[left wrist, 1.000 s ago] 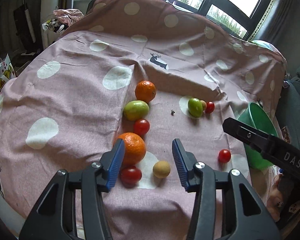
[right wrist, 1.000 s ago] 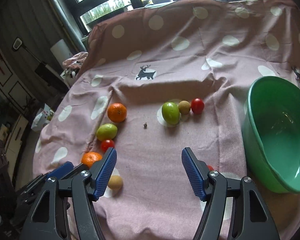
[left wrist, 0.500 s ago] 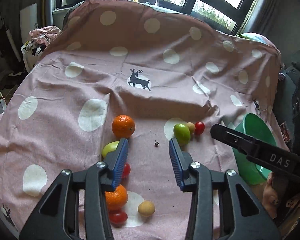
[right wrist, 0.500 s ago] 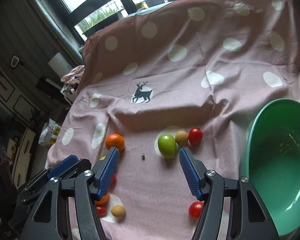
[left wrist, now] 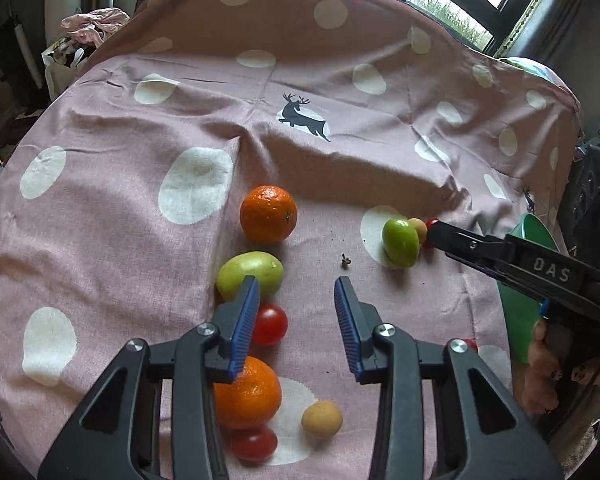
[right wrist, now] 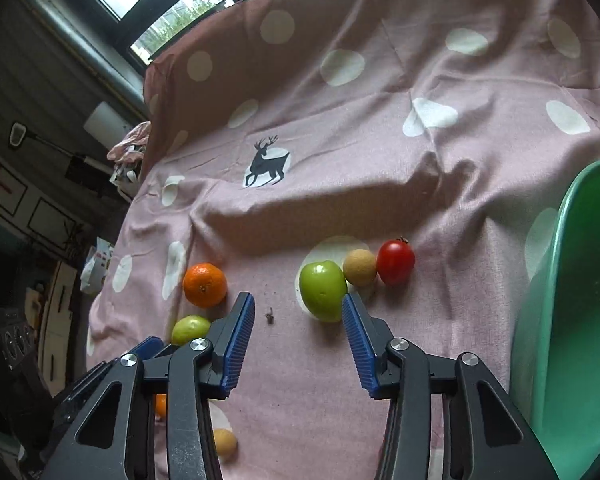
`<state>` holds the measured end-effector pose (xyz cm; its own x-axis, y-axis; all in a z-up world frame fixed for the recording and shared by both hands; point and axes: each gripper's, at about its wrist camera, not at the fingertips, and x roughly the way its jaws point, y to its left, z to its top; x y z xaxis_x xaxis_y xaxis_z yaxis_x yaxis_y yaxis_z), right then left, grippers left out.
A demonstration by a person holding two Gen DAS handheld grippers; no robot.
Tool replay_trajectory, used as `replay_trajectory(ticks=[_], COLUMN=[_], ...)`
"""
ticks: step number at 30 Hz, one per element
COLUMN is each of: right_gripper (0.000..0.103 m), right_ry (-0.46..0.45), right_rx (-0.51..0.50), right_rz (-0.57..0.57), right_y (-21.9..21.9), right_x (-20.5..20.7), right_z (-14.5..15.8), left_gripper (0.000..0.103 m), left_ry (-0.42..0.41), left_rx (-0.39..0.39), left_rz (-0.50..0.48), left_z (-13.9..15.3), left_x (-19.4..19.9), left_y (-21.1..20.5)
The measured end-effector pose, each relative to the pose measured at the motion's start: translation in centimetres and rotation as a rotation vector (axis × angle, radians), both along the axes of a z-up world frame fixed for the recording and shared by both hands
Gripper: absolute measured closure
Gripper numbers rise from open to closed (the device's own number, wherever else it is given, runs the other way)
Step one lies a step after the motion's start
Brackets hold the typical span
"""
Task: Organize fruits
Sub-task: 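Close the right tool on the green apple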
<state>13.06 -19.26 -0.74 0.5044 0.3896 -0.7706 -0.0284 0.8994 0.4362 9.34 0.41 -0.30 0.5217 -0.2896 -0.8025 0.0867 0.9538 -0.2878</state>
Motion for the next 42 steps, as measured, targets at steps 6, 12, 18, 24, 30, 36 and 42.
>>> replay_trajectory(ticks=[6,12,18,24,30,36,42], right_gripper=[0.068,0.070,0.070,0.070,0.068,0.068,0.068], right_ry=[0.004,-0.033,-0.037,0.000,0.030,0.117,0.161], right_rx=[-0.025,-0.074,-0.096,-0.062,-0.015,0.091,0.105], right_rz=[-0.019,-0.007,0.005,0.026,0.026,0.043,0.015], right_y=[0.2,1.0,1.3,1.7,1.7,0.8,-0.5], right_x=[1.4,2.1,2.2,2.5,2.1,0.4,-2.0], right_z=[-1.5,-1.8,-2.1,-2.8,-3.2,-3.6,-3.9], left_gripper=[0.069,0.069,0.068,0.068,0.068,0.068,0.068], left_ry=[0.001,0.006,0.034,0.048,0.047,0.074,0.129], left_rx=[-0.064,-0.071,-0.140,-0.141,-0.147,-0.195,-0.179], left_rz=[-0.054,-0.096,-0.124,-0.130,-0.135,-0.204,-0.275], left_z=[-0.5,-1.1,-1.6,-2.0,-2.1,-2.1,-3.2], left_x=[0.1,0.4,0.4,0.5,0.6,0.2,-0.2], left_y=[-1.3,-2.5,-2.7,-3.1,-3.0,-4.2,-6.1])
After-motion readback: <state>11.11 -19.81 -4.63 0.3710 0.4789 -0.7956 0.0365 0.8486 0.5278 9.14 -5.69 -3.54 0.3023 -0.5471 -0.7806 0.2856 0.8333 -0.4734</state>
